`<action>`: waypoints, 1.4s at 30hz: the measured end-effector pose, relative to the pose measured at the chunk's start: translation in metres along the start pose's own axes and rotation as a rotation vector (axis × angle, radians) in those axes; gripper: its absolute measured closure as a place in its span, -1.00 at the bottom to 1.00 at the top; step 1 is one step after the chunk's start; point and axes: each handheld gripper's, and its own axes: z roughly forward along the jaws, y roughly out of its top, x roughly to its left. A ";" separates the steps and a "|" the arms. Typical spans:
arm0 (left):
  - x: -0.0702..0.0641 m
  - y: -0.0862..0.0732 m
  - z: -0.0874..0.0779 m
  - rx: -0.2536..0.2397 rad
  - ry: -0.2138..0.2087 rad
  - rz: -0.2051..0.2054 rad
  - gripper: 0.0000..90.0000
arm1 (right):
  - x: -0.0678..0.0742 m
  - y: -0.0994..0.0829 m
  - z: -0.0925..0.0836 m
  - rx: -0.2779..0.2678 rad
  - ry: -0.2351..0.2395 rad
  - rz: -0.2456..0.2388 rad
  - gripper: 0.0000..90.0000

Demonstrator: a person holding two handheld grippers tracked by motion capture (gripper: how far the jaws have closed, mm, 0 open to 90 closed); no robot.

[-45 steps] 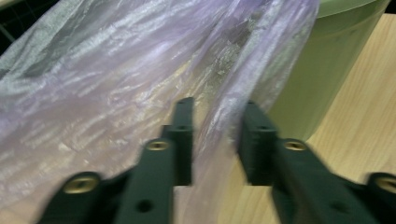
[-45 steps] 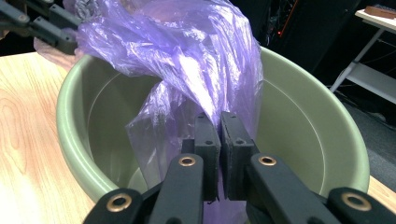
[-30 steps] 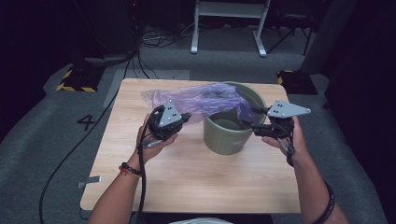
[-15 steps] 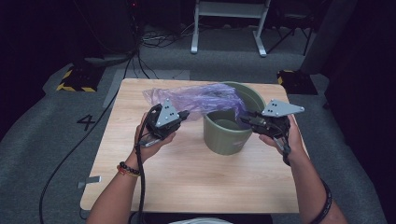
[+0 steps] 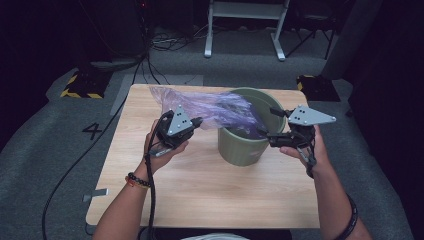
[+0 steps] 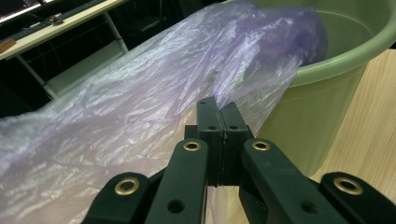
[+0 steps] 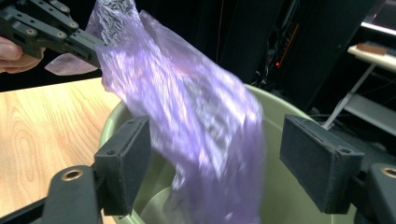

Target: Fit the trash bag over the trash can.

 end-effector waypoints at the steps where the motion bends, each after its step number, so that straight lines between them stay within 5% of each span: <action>1: -0.001 0.000 0.000 -0.001 -0.003 0.000 0.99 | 0.001 0.001 0.001 -0.004 -0.004 -0.007 -0.40; 19: -0.021 0.018 0.012 -0.045 -0.043 0.042 0.99 | 0.038 0.020 0.039 0.061 0.090 -0.101 -0.19; 32: -0.029 0.025 0.015 -0.061 -0.095 0.051 0.96 | 0.046 0.019 0.050 0.108 0.127 -0.129 0.96; 35: -0.028 0.024 0.016 -0.064 -0.100 0.019 0.70 | 0.045 0.018 0.048 0.105 0.115 -0.130 0.98; 42: -0.024 0.021 0.007 -0.096 -0.074 -0.061 -0.32 | 0.035 0.012 0.041 0.090 0.069 -0.086 0.99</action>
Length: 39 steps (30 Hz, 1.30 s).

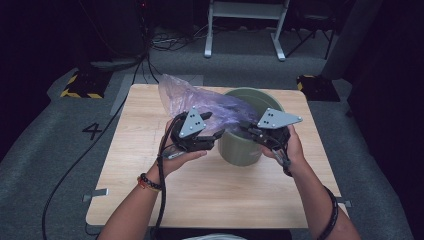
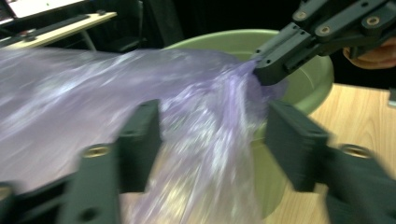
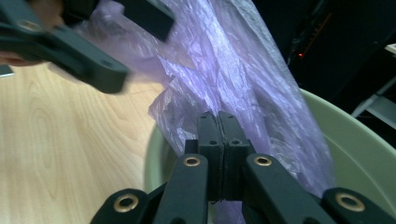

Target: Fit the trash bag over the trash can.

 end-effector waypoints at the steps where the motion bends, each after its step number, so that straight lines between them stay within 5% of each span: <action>1: 0.000 -0.001 -0.002 -0.003 0.003 -0.008 -0.40 | -0.002 -0.001 -0.002 -0.001 -0.009 0.004 0.99; 11: 0.005 -0.018 -0.029 -0.005 0.028 -0.039 -0.56 | -0.015 -0.016 -0.017 -0.001 -0.049 0.040 0.99; 17: 0.003 -0.022 -0.029 0.001 0.010 -0.044 -0.56 | -0.021 -0.023 -0.022 0.000 -0.059 0.059 0.99; 20: -0.001 -0.020 -0.024 -0.001 0.007 -0.029 -0.45 | -0.022 -0.026 -0.024 -0.001 -0.056 0.061 0.98; 25: -0.006 -0.013 -0.014 -0.020 -0.027 -0.002 0.03 | -0.022 -0.028 -0.027 -0.003 -0.049 0.047 0.96; 29: -0.008 -0.007 -0.005 -0.014 -0.014 0.008 0.11 | -0.022 -0.031 -0.031 -0.003 -0.045 0.035 0.95; 36: -0.001 -0.005 -0.003 -0.035 0.020 -0.023 -0.20 | -0.030 -0.038 -0.042 -0.005 -0.063 0.052 0.95; 39: 0.000 -0.003 -0.003 -0.041 -0.004 -0.019 -0.21 | -0.031 -0.040 -0.044 -0.008 -0.065 0.048 0.94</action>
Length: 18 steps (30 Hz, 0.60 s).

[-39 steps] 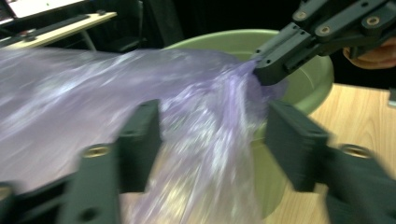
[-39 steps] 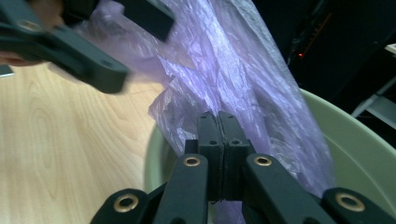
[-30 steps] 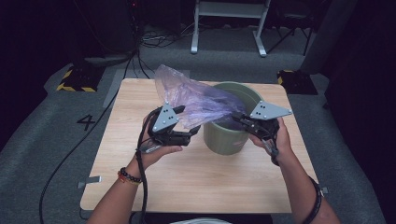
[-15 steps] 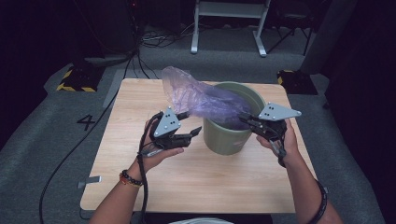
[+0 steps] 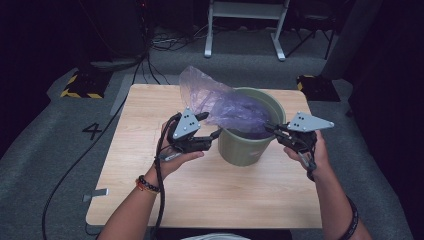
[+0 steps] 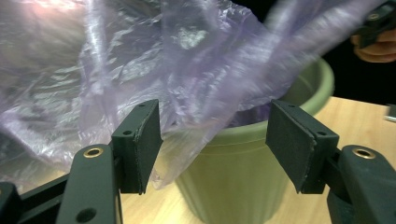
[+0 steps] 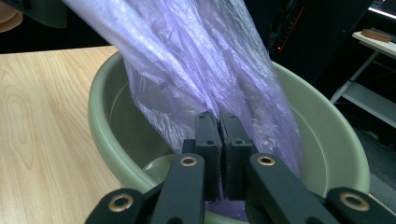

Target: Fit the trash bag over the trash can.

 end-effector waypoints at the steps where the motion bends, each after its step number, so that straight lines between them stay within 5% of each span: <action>1: -0.001 0.001 0.000 -0.002 0.005 0.009 -0.21 | 0.000 0.000 0.000 -0.001 0.004 -0.003 0.93; 7: -0.008 0.012 0.007 -0.031 -0.057 0.060 0.04 | 0.006 0.000 0.003 0.004 0.019 -0.036 0.88; 11: -0.014 0.019 0.013 -0.046 -0.090 0.064 -0.19 | 0.007 0.001 0.003 -0.005 0.027 -0.039 0.88; 15: -0.020 0.023 0.017 -0.047 -0.117 0.079 -0.21 | 0.010 0.000 0.002 -0.009 0.030 -0.050 0.89; 18: -0.024 0.025 0.020 -0.030 -0.093 0.106 0.14 | 0.011 -0.001 0.002 -0.009 0.034 -0.056 0.88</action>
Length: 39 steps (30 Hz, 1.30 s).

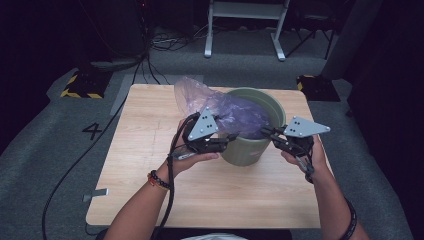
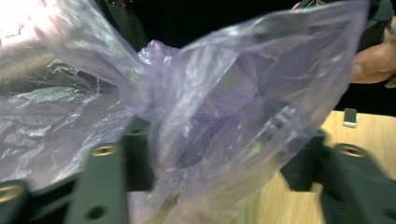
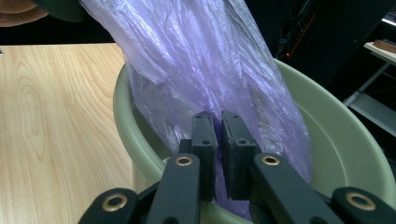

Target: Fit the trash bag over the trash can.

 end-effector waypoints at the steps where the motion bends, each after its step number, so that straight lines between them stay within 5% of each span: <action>1: -0.001 0.000 0.001 0.010 -0.004 0.014 0.30 | 0.000 0.000 0.000 -0.002 0.000 0.002 0.88; 4: -0.003 0.002 0.002 0.020 -0.010 0.039 0.67 | 0.000 0.001 -0.002 -0.002 -0.004 0.000 0.78; 8: -0.006 0.001 0.003 0.027 -0.022 0.059 0.92 | -0.001 0.000 -0.009 -0.030 -0.002 0.022 0.49; 15: -0.017 -0.002 0.015 0.051 -0.048 0.100 0.98 | 0.005 0.016 -0.022 -0.102 0.046 0.072 -0.04; 20: -0.023 -0.003 0.021 0.056 -0.063 0.112 0.98 | 0.017 0.039 -0.028 -0.158 0.062 0.063 -0.17; 24: -0.027 -0.006 0.026 0.065 -0.068 0.118 0.98 | 0.021 0.055 -0.020 -0.150 0.073 0.055 -0.21; 28: -0.029 -0.008 0.029 0.073 -0.075 0.119 0.98 | 0.027 0.060 -0.009 -0.136 0.103 0.061 -0.10; 33: -0.031 -0.009 0.032 0.076 -0.082 0.122 0.98 | 0.027 0.056 0.001 -0.100 0.134 0.061 0.52; 39: -0.033 -0.009 0.033 0.079 -0.087 0.118 0.93 | 0.028 0.051 0.001 -0.099 0.167 0.053 0.94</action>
